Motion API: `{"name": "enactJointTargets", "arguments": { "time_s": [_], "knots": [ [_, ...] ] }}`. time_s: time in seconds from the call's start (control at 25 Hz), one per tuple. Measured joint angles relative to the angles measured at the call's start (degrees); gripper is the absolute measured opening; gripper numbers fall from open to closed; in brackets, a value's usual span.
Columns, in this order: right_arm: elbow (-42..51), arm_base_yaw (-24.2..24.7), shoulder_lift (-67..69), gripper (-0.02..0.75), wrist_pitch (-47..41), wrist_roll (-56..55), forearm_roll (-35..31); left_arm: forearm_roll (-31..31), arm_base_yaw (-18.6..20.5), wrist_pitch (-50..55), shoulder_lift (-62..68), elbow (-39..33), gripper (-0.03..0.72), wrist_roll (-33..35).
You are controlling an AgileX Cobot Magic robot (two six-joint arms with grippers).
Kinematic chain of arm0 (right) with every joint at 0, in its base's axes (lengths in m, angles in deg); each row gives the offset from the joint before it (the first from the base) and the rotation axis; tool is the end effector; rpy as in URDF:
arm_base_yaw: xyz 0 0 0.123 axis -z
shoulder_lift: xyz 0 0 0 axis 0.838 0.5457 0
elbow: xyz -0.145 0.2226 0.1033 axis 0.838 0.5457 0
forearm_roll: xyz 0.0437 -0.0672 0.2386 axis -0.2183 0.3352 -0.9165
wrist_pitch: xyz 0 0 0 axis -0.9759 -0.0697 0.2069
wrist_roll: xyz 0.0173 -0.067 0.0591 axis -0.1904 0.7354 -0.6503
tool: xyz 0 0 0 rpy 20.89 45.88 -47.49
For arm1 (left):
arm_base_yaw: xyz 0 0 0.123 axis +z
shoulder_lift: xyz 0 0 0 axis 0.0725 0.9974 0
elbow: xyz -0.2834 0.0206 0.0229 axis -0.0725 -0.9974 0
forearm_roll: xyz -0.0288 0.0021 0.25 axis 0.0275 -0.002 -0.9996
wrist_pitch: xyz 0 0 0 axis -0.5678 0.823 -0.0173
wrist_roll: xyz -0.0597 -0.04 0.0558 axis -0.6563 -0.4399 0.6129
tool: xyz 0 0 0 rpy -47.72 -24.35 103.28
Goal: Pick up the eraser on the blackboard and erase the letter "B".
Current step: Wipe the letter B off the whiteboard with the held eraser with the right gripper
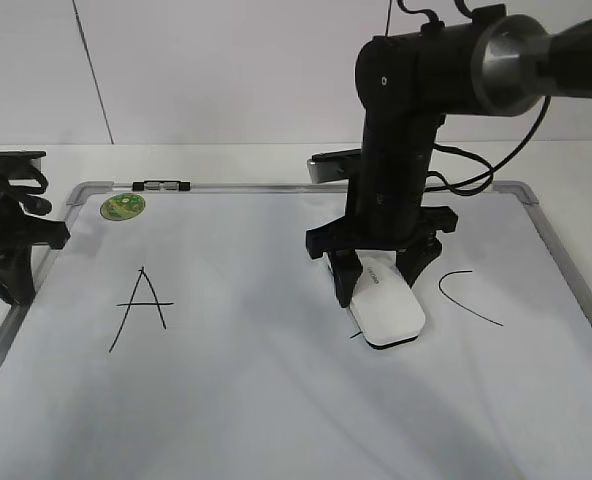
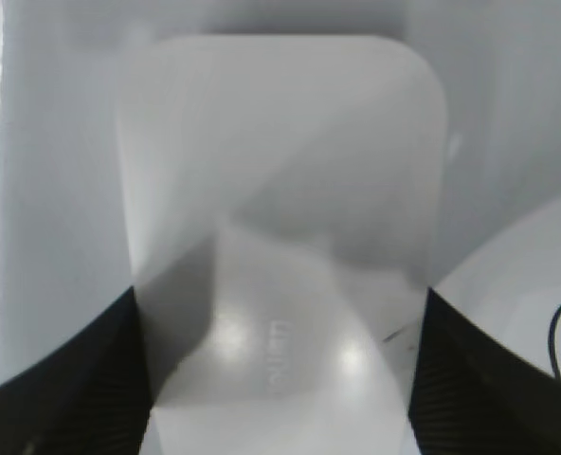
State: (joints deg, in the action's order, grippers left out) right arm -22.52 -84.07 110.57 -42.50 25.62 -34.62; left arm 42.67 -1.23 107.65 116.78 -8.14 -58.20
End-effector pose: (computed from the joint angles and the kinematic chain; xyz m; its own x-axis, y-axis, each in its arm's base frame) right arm 0.3786 0.1998 0.1726 -0.9568 -0.2875 0.0437 -0.2853 0.9571 0.0498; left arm 0.3679 -0.0399 0.1561 -0.9992 0.0408 0.0025 0.0406 0.9976 -0.0567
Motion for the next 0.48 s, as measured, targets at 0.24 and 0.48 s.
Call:
{"name": "enactJointTargets", "arguments": {
  "time_s": [0.24,0.48],
  "knots": [
    [-0.03,0.1,0.04,0.54,-0.13,-0.13,1.47,0.0,0.0,0.0,0.0,0.0,0.031,0.0],
    [-0.03,0.94,0.04,0.54,-0.26,-0.62,1.2,0.0,0.0,0.0,0.0,0.0,0.031,0.0]
  ]
}}
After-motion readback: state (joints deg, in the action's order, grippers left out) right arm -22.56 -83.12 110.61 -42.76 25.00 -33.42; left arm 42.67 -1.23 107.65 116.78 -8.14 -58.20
